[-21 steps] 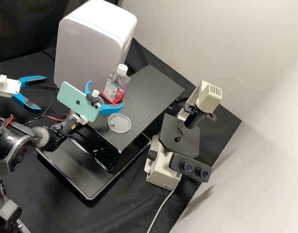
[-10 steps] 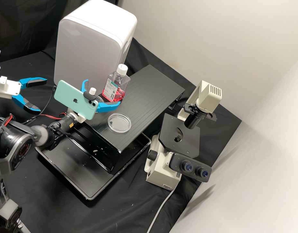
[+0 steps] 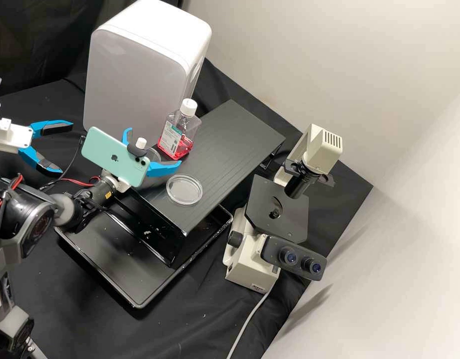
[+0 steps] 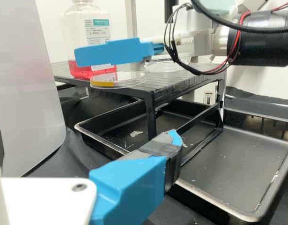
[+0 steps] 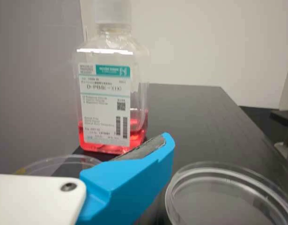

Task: Place the lid on the petri dish

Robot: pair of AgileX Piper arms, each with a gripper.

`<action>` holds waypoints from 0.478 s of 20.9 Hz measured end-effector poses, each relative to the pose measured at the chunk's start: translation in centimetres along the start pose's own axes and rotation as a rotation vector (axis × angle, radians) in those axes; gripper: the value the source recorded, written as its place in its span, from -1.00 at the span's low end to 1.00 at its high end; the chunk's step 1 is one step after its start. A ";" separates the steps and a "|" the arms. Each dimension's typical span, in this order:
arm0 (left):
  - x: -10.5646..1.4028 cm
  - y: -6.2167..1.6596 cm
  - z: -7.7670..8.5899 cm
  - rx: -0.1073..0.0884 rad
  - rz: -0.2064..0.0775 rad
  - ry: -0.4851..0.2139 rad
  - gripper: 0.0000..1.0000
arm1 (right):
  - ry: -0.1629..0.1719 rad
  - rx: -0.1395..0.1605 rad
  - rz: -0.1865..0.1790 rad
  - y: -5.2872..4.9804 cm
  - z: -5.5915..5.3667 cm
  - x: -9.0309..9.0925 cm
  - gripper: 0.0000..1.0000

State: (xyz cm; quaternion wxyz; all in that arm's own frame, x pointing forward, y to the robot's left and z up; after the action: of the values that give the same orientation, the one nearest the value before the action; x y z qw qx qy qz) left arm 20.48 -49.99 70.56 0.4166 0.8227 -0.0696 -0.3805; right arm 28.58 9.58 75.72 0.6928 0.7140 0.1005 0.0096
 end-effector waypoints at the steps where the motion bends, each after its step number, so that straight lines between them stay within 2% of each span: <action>1: 0.0 0.00 0.0 0.000 0.000 0.000 1.00 | -0.004 0.011 -0.007 -0.1 0.1 -0.1 1.00; 4: 0.1 -0.20 0.0 -0.003 -0.008 -0.001 1.00 | -0.019 0.043 -0.024 -0.5 0.3 -0.4 1.00; 10: 0.1 -0.25 0.0 -0.004 -0.010 -0.001 1.00 | -0.028 0.046 -0.044 -1.0 0.5 -0.8 1.00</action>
State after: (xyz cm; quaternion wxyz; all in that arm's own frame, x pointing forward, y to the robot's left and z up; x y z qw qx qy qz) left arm 20.49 -49.85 70.34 0.4164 0.8220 -0.0646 -0.3831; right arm 27.71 8.94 74.84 0.6775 0.7275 0.1067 -0.0183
